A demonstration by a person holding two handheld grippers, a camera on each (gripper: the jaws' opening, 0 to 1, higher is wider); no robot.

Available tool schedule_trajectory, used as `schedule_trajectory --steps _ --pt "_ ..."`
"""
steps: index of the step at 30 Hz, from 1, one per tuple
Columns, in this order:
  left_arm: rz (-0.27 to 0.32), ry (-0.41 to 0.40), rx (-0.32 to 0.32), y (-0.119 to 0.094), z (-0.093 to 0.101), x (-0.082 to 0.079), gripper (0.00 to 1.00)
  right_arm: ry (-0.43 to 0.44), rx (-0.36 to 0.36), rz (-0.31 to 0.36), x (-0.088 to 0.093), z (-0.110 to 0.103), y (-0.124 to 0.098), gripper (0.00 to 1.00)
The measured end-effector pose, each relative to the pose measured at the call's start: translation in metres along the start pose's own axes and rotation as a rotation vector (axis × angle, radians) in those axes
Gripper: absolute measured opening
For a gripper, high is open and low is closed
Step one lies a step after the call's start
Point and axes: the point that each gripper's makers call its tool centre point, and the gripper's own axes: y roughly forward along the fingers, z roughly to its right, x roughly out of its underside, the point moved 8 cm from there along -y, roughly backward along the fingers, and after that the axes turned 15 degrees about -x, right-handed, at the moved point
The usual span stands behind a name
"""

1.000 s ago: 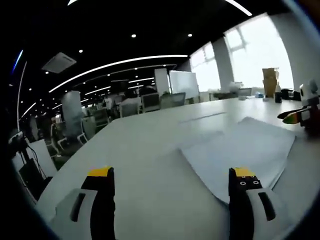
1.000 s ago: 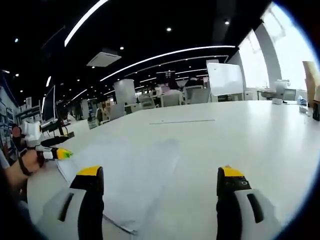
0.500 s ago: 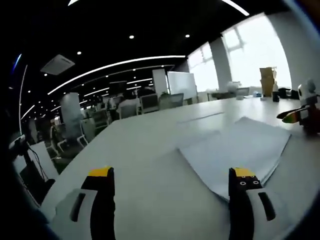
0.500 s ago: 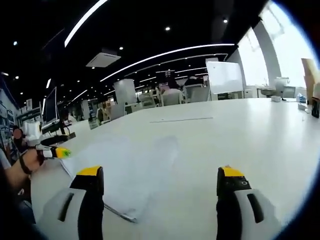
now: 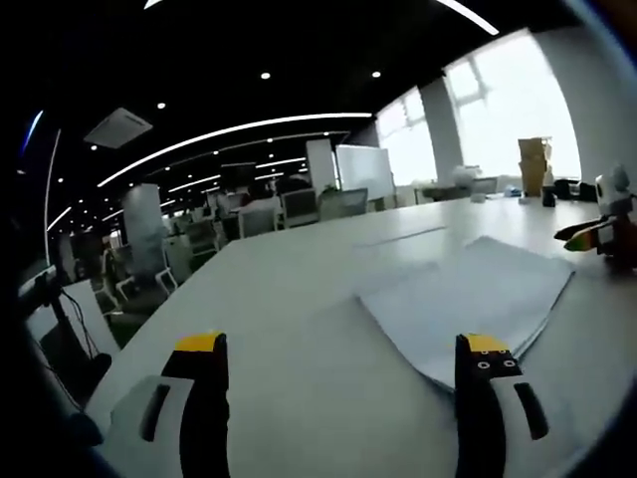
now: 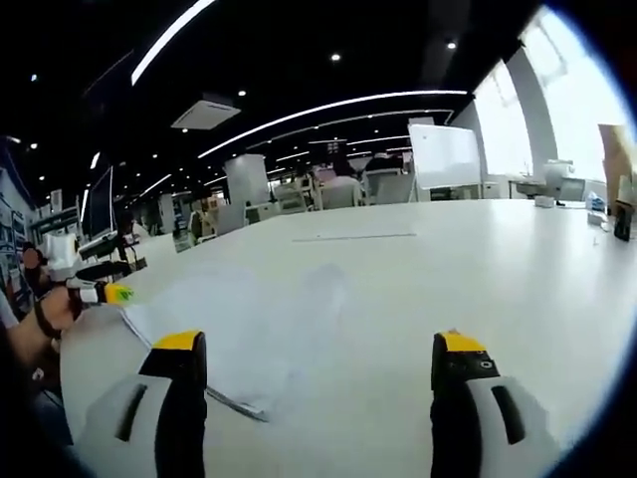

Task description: Organize the stack of printing papers by aligning and flattening the scattered papers on the table

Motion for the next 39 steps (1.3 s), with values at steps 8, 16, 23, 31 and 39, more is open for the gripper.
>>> schedule_trajectory --steps 8,16,23,31,39 --pt "-0.002 0.005 0.004 -0.013 -0.001 -0.002 0.97 0.004 0.003 -0.003 0.002 -0.002 -0.008 0.89" --pt "-0.004 0.009 0.015 -0.021 -0.002 -0.005 0.97 0.014 -0.001 0.003 0.0 -0.004 -0.015 0.89" --pt "0.007 0.019 0.011 -0.023 -0.001 -0.007 0.97 0.014 0.003 0.008 -0.003 -0.005 -0.019 0.88" --pt "0.009 -0.003 0.023 -0.028 -0.004 -0.012 0.97 0.009 0.002 0.011 -0.006 -0.008 -0.027 0.88" --pt "0.015 0.013 0.031 -0.036 -0.005 -0.021 0.97 0.003 0.004 0.018 -0.011 -0.01 -0.039 0.89"
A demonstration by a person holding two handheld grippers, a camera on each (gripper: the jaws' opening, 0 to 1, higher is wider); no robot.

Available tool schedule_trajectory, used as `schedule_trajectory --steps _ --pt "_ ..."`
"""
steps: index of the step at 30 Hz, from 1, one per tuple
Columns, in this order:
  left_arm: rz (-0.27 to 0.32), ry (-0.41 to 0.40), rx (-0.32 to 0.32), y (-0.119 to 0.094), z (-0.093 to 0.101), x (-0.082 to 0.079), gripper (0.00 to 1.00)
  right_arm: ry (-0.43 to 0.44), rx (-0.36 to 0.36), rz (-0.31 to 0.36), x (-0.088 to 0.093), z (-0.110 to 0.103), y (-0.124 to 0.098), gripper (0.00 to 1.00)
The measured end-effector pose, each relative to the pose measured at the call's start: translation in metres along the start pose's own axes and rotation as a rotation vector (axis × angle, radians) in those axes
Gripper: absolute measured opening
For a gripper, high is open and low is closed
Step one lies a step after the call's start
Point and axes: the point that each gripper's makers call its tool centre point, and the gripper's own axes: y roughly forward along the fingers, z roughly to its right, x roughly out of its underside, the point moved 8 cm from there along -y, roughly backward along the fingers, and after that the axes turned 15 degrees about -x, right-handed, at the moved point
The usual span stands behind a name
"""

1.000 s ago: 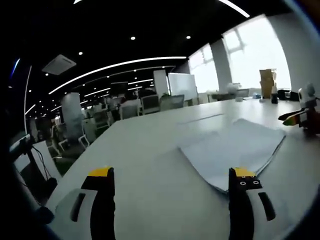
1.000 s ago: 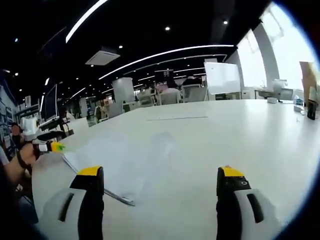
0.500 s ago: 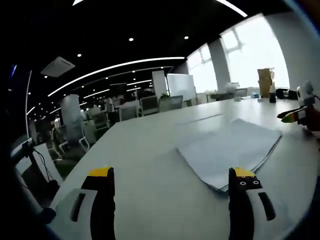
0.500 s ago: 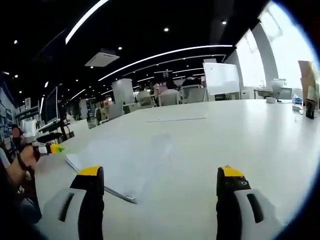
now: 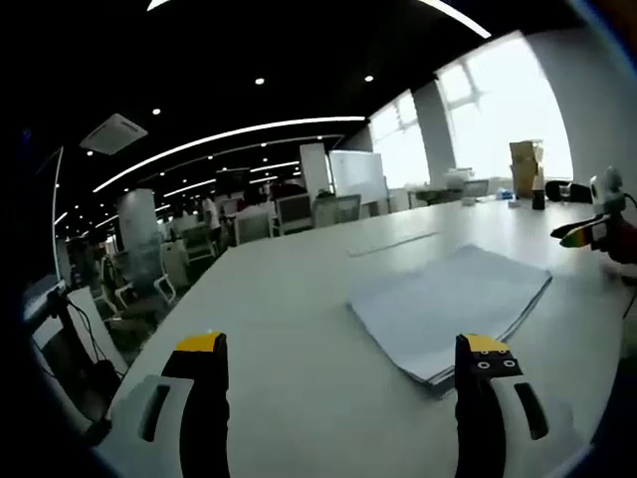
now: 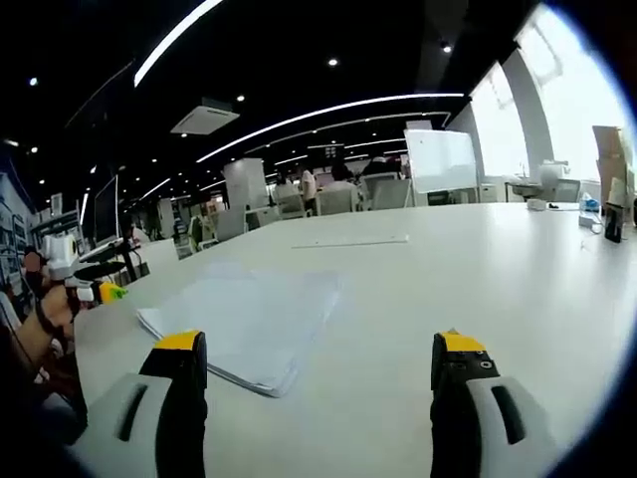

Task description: Organize the stack of printing papers by aligning and flattening the scattered papers on the table

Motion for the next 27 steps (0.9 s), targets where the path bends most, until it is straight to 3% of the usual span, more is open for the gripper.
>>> schedule_trajectory --steps 13,21,27 --pt "0.026 -0.003 0.033 -0.017 -0.001 -0.021 0.97 -0.02 0.001 0.006 -0.009 -0.007 -0.017 0.88" --pt "0.009 -0.041 0.073 -0.024 -0.001 -0.022 0.97 -0.043 0.008 0.032 -0.022 -0.014 -0.027 0.89" --pt "0.011 -0.032 0.063 -0.028 -0.005 -0.024 0.97 -0.046 0.0 0.035 -0.026 -0.018 -0.032 0.89"
